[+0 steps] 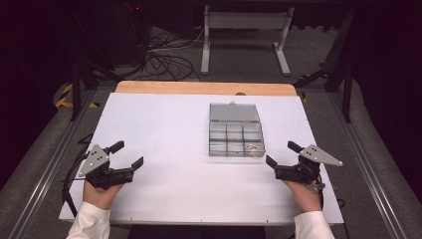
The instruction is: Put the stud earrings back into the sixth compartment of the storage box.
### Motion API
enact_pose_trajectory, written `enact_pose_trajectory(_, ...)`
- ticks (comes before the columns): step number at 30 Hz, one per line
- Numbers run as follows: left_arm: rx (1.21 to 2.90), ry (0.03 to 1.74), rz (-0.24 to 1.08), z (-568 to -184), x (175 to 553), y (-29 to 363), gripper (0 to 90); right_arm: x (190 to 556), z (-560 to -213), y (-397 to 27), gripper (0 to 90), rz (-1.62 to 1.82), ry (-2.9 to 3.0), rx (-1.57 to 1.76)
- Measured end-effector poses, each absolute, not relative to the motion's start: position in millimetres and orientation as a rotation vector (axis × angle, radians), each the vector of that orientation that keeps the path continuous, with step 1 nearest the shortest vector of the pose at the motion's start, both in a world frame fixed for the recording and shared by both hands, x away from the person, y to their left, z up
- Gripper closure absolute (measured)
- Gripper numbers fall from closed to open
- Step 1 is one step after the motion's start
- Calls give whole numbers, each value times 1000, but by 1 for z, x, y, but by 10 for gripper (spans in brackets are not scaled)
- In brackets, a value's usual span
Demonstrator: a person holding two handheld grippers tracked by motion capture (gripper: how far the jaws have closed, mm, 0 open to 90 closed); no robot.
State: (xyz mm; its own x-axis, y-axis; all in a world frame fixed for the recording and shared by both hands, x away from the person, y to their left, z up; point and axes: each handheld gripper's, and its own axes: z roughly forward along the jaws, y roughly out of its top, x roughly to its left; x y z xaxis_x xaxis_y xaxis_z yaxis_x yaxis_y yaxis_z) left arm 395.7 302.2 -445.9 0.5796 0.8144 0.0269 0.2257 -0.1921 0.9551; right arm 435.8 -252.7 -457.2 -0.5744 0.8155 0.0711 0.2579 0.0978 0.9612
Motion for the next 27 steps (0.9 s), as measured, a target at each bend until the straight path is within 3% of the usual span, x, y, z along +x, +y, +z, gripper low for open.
enact_pose_trajectory(27, 1724, 869, 674, -447, 396, 305, 124, 426, -460, -267, 6, 1500, 1871, 1045)
